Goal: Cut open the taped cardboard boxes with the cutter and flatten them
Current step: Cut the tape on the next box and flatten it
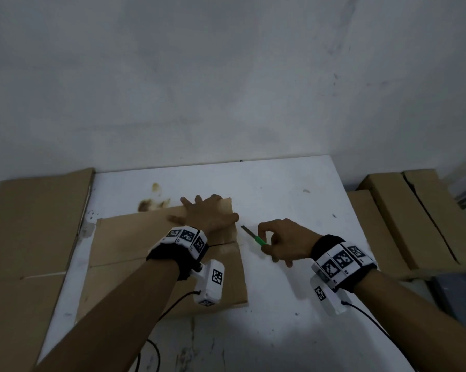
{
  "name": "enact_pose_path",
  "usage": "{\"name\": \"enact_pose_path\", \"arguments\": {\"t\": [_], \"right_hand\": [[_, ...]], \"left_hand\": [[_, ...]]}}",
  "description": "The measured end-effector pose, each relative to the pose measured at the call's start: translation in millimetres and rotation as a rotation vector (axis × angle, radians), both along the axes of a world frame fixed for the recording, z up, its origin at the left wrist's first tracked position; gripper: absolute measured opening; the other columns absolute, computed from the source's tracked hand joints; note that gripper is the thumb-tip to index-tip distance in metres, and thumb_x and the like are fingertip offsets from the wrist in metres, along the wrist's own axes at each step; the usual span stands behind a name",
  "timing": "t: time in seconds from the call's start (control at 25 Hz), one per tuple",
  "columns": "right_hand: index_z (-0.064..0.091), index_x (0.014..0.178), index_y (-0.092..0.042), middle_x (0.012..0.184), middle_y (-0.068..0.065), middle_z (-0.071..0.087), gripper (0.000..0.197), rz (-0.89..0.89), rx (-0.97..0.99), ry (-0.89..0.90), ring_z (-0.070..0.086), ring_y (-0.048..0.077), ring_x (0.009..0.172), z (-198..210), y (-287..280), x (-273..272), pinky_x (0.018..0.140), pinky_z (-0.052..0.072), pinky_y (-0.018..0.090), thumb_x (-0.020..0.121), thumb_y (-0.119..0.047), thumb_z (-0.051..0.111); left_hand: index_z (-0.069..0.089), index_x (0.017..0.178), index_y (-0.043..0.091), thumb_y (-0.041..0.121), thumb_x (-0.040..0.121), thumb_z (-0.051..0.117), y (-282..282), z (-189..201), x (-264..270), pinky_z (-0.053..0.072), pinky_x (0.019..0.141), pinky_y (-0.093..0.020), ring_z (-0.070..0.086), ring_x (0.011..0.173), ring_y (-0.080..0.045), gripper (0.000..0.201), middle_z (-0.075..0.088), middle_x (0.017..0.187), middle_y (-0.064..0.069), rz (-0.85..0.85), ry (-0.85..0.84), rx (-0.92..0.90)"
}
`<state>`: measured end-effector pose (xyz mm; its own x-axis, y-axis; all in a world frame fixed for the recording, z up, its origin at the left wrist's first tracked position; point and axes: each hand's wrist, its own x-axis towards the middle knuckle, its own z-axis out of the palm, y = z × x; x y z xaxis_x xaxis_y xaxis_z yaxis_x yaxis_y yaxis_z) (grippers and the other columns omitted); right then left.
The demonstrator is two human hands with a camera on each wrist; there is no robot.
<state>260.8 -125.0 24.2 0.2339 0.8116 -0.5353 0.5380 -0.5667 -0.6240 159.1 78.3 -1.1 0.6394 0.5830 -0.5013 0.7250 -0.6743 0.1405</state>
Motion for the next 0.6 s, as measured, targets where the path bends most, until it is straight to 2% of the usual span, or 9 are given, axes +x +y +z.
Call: {"name": "enact_pose_path", "arguments": {"t": [0.12, 0.2, 0.28, 0.32, 0.4, 0.48, 0.6], "right_hand": [[0.055, 0.092, -0.016, 0.072, 0.009, 0.074, 0.006, -0.138, 0.061, 0.037, 0.061, 0.023, 0.044, 1.0, -2.5, 10.7, 0.055, 0.056, 0.032, 0.091, -0.017, 0.06], [0.058, 0.097, -0.011, 0.071, 0.01, 0.073, 0.008, -0.192, 0.091, 0.13, 0.062, 0.024, 0.047, -0.7, 1.5, 9.9, 0.057, 0.058, 0.036, 0.092, -0.016, 0.06], [0.061, 0.103, -0.005, 0.071, 0.011, 0.072, 0.014, -0.221, 0.103, 0.234, 0.062, 0.025, 0.049, -4.6, 7.3, 4.4, 0.057, 0.059, 0.035, 0.095, -0.017, 0.061], [0.062, 0.105, -0.005, 0.069, 0.011, 0.071, 0.016, -0.238, 0.101, 0.271, 0.061, 0.025, 0.049, -7.4, 10.0, 1.4, 0.056, 0.058, 0.034, 0.097, -0.019, 0.06], [0.064, 0.106, -0.004, 0.068, 0.011, 0.067, 0.018, -0.259, 0.09, 0.312, 0.058, 0.024, 0.048, -11.3, 12.8, -3.3, 0.055, 0.057, 0.032, 0.099, -0.02, 0.058], [0.064, 0.108, -0.004, 0.068, 0.011, 0.065, 0.019, -0.269, 0.069, 0.344, 0.056, 0.023, 0.047, -13.9, 10.8, -5.6, 0.055, 0.057, 0.033, 0.099, -0.019, 0.056], [0.064, 0.108, -0.004, 0.068, 0.012, 0.06, 0.018, -0.3, 0.065, 0.429, 0.054, 0.022, 0.049, -18.5, 3.3, -8.1, 0.059, 0.059, 0.038, 0.099, -0.017, 0.056]], "left_hand": [[0.042, 0.144, 0.028, 0.073, 0.062, 0.036, -10.1, 23.4, 1.0, 0.012, 0.116, -0.057, 0.034, 0.14, -0.033, 0.094, 0.048, 0.144, -0.011, -0.055, 0.016, -0.022], [0.038, 0.15, 0.025, 0.068, 0.065, 0.034, -12.0, 29.7, -1.0, 0.019, 0.115, -0.049, 0.04, 0.136, -0.033, 0.096, 0.042, 0.149, -0.014, -0.084, 0.027, -0.043], [0.031, 0.155, 0.024, 0.071, 0.073, 0.036, -14.1, 38.5, -7.2, 0.021, 0.117, -0.047, 0.035, 0.142, -0.035, 0.095, 0.03, 0.157, -0.016, -0.106, 0.06, -0.068], [0.029, 0.156, 0.023, 0.07, 0.083, 0.039, -12.2, 36.8, -10.1, 0.021, 0.119, -0.045, 0.031, 0.144, -0.035, 0.087, 0.027, 0.159, -0.016, -0.115, 0.059, -0.074], [0.024, 0.157, 0.022, 0.057, 0.101, 0.04, -13.8, 40.8, -16.8, 0.019, 0.118, -0.042, 0.026, 0.147, -0.035, 0.068, 0.023, 0.161, -0.016, -0.144, 0.086, -0.09], [0.018, 0.159, 0.023, 0.05, 0.104, 0.04, -16.5, 42.7, -20.3, 0.014, 0.119, -0.042, 0.021, 0.15, -0.032, 0.065, 0.02, 0.164, -0.013, -0.169, 0.105, -0.128], [0.02, 0.158, 0.022, 0.045, 0.104, 0.043, -17.7, 40.3, -24.2, 0.011, 0.121, -0.042, 0.02, 0.15, -0.028, 0.062, 0.023, 0.163, -0.01, -0.173, 0.087, -0.144]]}}
